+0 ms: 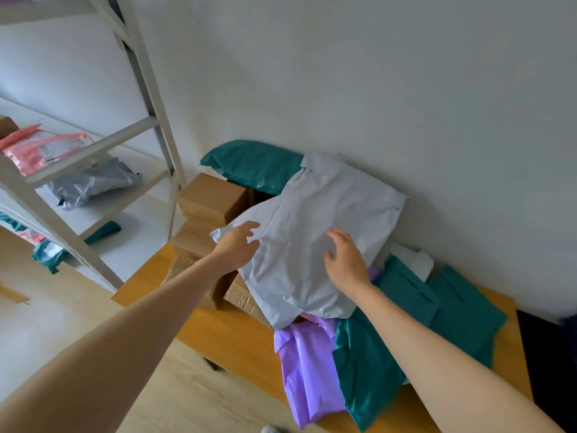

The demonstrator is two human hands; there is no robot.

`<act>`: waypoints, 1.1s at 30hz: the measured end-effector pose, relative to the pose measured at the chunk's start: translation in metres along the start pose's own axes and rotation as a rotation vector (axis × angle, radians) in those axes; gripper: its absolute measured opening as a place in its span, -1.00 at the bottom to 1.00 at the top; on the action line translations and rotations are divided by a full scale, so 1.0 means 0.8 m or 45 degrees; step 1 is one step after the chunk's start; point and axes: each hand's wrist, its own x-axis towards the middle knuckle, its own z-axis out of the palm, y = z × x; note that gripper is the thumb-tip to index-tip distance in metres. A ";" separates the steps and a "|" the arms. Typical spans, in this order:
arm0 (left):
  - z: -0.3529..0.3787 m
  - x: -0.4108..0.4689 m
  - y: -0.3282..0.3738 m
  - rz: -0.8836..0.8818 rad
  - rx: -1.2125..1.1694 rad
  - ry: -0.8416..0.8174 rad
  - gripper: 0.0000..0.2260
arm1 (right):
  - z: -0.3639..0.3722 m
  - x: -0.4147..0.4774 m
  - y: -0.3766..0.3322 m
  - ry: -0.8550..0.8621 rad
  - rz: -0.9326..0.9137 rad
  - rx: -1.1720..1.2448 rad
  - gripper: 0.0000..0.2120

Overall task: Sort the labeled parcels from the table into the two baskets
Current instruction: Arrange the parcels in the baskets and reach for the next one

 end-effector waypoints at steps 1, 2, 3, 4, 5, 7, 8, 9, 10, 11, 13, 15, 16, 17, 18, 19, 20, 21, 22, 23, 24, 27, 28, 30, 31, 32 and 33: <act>0.001 0.006 0.002 -0.006 -0.004 -0.001 -0.64 | 0.001 0.004 -0.001 -0.003 -0.010 0.004 -0.55; 0.002 0.012 0.003 -0.011 -0.002 -0.005 -0.65 | 0.003 0.008 -0.002 -0.008 -0.017 0.012 -0.55; 0.003 0.017 0.005 -0.017 0.005 -0.008 -0.65 | 0.005 0.012 -0.004 -0.014 -0.020 0.024 -0.54; 0.004 0.023 0.005 -0.024 0.001 -0.014 -0.65 | 0.007 0.015 -0.005 -0.020 -0.023 0.032 -0.54; 0.006 0.029 0.006 -0.032 -0.020 -0.031 -0.64 | 0.010 0.019 -0.007 -0.026 -0.026 0.034 -0.53; 0.009 0.038 0.008 -0.034 -0.076 -0.072 -0.61 | 0.014 0.027 -0.012 -0.030 -0.041 0.023 -0.53; 0.011 0.042 0.009 -0.026 -0.089 -0.082 -0.60 | 0.016 0.031 -0.015 -0.018 -0.055 0.007 -0.54; 0.012 0.045 0.010 -0.015 -0.093 -0.087 -0.59 | 0.018 0.035 -0.018 0.003 -0.066 -0.019 -0.54; 0.012 0.049 0.010 -0.002 -0.091 -0.091 -0.58 | 0.020 0.038 -0.022 0.030 -0.067 -0.049 -0.54; 0.012 0.052 0.010 0.012 -0.090 -0.093 -0.58 | 0.022 0.040 -0.026 0.063 -0.060 -0.074 -0.55; 0.011 0.059 0.008 0.051 -0.076 -0.103 -0.57 | 0.028 0.043 -0.035 0.127 -0.009 -0.105 -0.54; 0.005 0.070 0.006 0.104 -0.041 -0.112 -0.54 | 0.036 0.046 -0.045 0.186 0.073 -0.138 -0.52; 0.001 0.078 0.005 0.133 -0.020 -0.117 -0.52 | 0.041 0.049 -0.050 0.219 0.122 -0.157 -0.51; -0.004 0.087 0.004 0.165 -0.003 -0.117 -0.52 | 0.046 0.053 -0.056 0.255 0.171 -0.176 -0.51; -0.010 0.096 0.005 0.201 0.005 -0.114 -0.53 | 0.051 0.058 -0.062 0.293 0.221 -0.190 -0.51; -0.015 0.104 0.005 0.240 0.010 -0.113 -0.54 | 0.057 0.062 -0.068 0.328 0.273 -0.199 -0.50; -0.022 0.112 0.006 0.278 0.016 -0.121 -0.55 | 0.064 0.066 -0.074 0.358 0.331 -0.203 -0.47; -0.028 0.119 0.005 0.310 0.021 -0.139 -0.56 | 0.071 0.069 -0.081 0.383 0.393 -0.207 -0.42; -0.034 0.124 0.003 0.335 0.022 -0.164 -0.57 | 0.079 0.072 -0.089 0.403 0.455 -0.215 -0.35; -0.040 0.129 -0.001 0.360 0.024 -0.184 -0.58 | 0.088 0.075 -0.096 0.419 0.510 -0.226 -0.29; -0.046 0.134 -0.006 0.384 0.025 -0.197 -0.59 | 0.096 0.079 -0.103 0.428 0.561 -0.235 -0.23; -0.062 0.147 -0.022 0.449 0.022 -0.230 -0.60 | 0.117 0.091 -0.126 0.446 0.676 -0.273 -0.13; -0.065 0.151 -0.027 0.467 0.026 -0.247 -0.61 | 0.122 0.094 -0.133 0.449 0.702 -0.292 -0.12; -0.070 0.155 -0.038 0.481 0.027 -0.289 -0.61 | 0.131 0.098 -0.145 0.432 0.749 -0.342 -0.11; -0.071 0.157 -0.043 0.482 0.021 -0.307 -0.61 | 0.134 0.099 -0.151 0.426 0.769 -0.363 -0.10; -0.072 0.158 -0.047 0.486 0.011 -0.327 -0.62 | 0.137 0.099 -0.156 0.425 0.787 -0.377 -0.11; -0.074 0.159 -0.050 0.494 0.001 -0.348 -0.62 | 0.139 0.101 -0.160 0.425 0.801 -0.378 -0.13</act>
